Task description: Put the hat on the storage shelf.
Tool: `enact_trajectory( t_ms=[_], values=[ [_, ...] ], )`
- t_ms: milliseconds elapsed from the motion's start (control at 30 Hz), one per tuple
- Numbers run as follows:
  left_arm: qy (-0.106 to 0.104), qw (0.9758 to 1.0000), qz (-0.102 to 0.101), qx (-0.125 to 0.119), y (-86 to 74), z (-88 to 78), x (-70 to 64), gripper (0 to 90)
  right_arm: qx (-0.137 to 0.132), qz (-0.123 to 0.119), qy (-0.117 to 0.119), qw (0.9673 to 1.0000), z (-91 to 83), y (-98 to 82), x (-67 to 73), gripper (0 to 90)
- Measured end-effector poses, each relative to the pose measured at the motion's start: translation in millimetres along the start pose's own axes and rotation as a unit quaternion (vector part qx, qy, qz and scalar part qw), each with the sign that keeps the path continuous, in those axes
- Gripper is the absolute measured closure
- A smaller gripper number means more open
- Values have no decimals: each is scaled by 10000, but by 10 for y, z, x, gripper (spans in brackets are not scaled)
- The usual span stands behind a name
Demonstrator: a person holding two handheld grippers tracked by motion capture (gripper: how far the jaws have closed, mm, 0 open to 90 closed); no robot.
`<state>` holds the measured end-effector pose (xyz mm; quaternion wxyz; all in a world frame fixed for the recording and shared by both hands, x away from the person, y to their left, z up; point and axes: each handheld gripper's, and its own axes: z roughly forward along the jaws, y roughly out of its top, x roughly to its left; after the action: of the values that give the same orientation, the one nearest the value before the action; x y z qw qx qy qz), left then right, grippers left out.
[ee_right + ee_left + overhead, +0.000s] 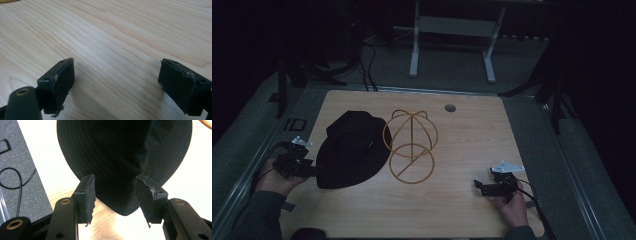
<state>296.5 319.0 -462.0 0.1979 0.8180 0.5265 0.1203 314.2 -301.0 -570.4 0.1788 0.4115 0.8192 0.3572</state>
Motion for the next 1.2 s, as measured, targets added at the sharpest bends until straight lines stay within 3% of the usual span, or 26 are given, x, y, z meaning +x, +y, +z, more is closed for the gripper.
enact_trajectory(
  t_ms=[167,267,533,900,1033,1200],
  values=[
    [-62,9998,107,143,44,31,-30,501,-2,2,0,10000,-1,-1,1,135],
    [-48,9999,119,110,90,7,-52,501,-4,0,1,10000,-1,-1,0,135],
    [-198,9984,265,452,203,2,-92,492,-3,2,-6,10000,-2,-2,0,135],
    [-465,9971,253,548,342,-21,-99,463,4,31,-21,10000,-6,-5,3,135],
    [-451,9964,286,660,414,-2,-119,434,2,32,-25,10000,-7,-6,3,135],
    [-290,9957,312,825,523,28,-145,373,1,33,-25,10000,-7,-6,3,134]
  ],
)
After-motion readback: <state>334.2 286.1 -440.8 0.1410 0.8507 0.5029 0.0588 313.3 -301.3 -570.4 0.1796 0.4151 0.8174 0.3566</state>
